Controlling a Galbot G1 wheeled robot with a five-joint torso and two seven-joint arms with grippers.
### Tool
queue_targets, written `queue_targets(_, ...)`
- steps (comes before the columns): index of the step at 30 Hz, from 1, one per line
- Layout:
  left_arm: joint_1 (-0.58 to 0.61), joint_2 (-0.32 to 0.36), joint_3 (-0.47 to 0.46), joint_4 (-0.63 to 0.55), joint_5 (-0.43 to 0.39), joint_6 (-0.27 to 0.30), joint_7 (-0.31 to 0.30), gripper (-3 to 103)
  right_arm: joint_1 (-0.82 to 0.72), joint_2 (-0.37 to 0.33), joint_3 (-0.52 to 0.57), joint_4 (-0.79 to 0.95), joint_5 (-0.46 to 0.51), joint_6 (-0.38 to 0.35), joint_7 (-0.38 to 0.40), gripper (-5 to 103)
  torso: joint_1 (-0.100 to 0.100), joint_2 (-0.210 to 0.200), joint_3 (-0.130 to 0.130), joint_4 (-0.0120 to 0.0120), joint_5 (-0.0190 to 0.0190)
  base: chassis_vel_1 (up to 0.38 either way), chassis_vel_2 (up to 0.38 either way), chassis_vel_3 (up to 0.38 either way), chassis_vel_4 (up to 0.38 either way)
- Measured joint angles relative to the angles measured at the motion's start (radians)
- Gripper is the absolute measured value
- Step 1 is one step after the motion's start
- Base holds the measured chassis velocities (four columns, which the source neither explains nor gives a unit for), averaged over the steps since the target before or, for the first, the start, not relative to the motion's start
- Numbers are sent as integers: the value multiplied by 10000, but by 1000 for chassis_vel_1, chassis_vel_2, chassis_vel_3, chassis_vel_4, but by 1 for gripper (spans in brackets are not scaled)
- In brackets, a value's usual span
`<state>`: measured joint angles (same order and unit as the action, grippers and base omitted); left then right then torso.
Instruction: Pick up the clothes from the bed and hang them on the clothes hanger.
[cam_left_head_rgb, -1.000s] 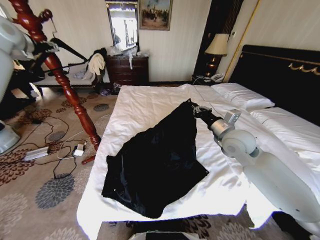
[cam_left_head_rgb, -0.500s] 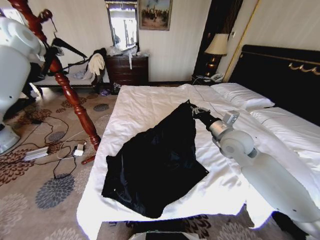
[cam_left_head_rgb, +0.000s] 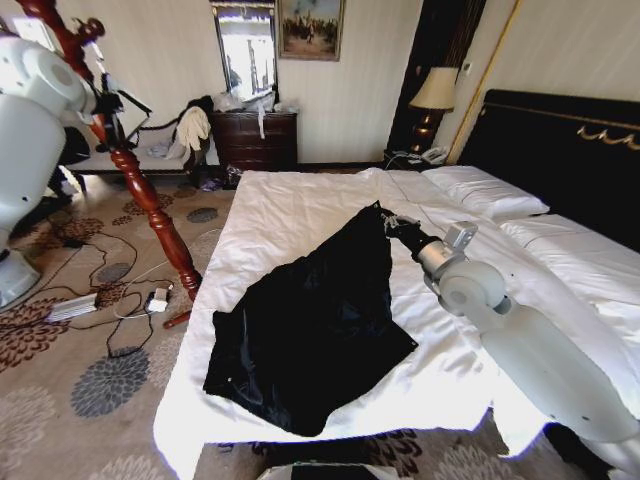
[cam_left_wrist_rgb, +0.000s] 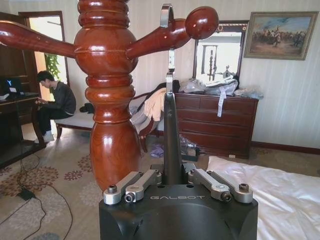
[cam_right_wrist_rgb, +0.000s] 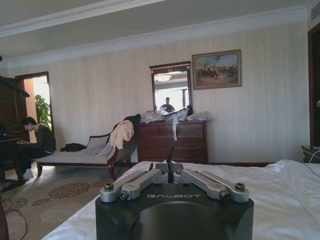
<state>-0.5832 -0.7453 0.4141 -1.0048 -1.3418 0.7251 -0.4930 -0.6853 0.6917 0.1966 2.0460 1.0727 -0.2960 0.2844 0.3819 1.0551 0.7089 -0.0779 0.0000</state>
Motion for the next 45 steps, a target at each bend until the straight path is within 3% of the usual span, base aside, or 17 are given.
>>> queue_targets(9,-70,59,51,-397,22,-146,29,16,76,67,41,49,32,0,60,0,0,0,-1,-1,1,0,0,0,0)
queue_targets(25,1401,846,-384,-3114,-69,-699,186,16,-53,-103,118,239,140,-14,163,0,-1,1,-1,0,2,0,0,0,0)
queue_targets(27,1778,1071,-548,-3562,-148,-818,509,16,-85,-166,163,261,150,-13,168,0,-2,2,-2,-2,2,0,0,0,0)
queue_targets(28,2198,1341,-718,-4032,-261,-982,1042,16,-119,-238,200,301,175,-13,177,0,-3,1,-2,-2,0,0,0,0,0)
queue_targets(36,4462,2683,-2260,-5655,-912,-1427,2363,16,-123,-460,222,404,307,-16,214,0,-2,1,-1,-1,-4,0,0,0,0)
queue_targets(40,5956,3809,-3122,-6618,-1092,-2582,4139,16,-165,-530,257,579,629,-67,383,0,-3,2,-2,4,-3,0,0,0,0)
queue_targets(41,5956,3809,-3122,-6618,-1092,-2582,4139,16,-165,-530,257,579,629,-67,383,0,-3,2,-2,4,-3,0,0,0,0)
queue_targets(45,6923,4401,-3565,-7058,-1039,-3638,5317,16,-180,-545,263,642,602,-117,434,0,-4,2,-2,0,0,0,0,0,0)
